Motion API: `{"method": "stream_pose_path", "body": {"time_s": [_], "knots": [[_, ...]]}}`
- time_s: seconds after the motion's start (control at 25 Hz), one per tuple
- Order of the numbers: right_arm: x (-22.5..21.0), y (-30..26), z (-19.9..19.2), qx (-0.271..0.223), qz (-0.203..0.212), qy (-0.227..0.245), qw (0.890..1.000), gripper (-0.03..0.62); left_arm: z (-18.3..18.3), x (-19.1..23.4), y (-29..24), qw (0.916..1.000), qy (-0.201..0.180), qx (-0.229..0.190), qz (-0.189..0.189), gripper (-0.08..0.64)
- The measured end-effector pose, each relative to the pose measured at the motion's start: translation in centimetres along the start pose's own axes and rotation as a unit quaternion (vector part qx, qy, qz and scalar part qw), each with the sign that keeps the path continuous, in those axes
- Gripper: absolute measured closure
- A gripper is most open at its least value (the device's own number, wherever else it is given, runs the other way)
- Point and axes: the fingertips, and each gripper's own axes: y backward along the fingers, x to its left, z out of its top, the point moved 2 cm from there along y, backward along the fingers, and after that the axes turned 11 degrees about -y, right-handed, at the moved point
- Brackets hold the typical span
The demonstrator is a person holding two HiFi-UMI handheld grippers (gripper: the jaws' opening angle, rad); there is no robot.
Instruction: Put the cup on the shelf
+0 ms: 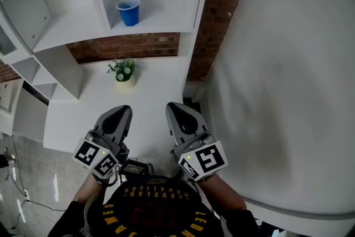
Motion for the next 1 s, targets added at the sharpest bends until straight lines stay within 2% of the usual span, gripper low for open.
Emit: {"method": "stream_pose_path", "body": {"time_s": [0.36, 1.0], "knots": [[0.74, 0.13, -0.15, -0.001, 0.013, 0.003, 1.000, 0.600, -0.36, -0.19, 0.20, 0.9999, -0.009, 0.010, 0.004, 0.555], [-0.04, 0.42, -0.06, -0.001, 0.009, 0.001, 1.000, 0.600, -0.46, -0.25, -0.30, 0.9998, -0.009, 0.013, 0.007, 0.555]]}}
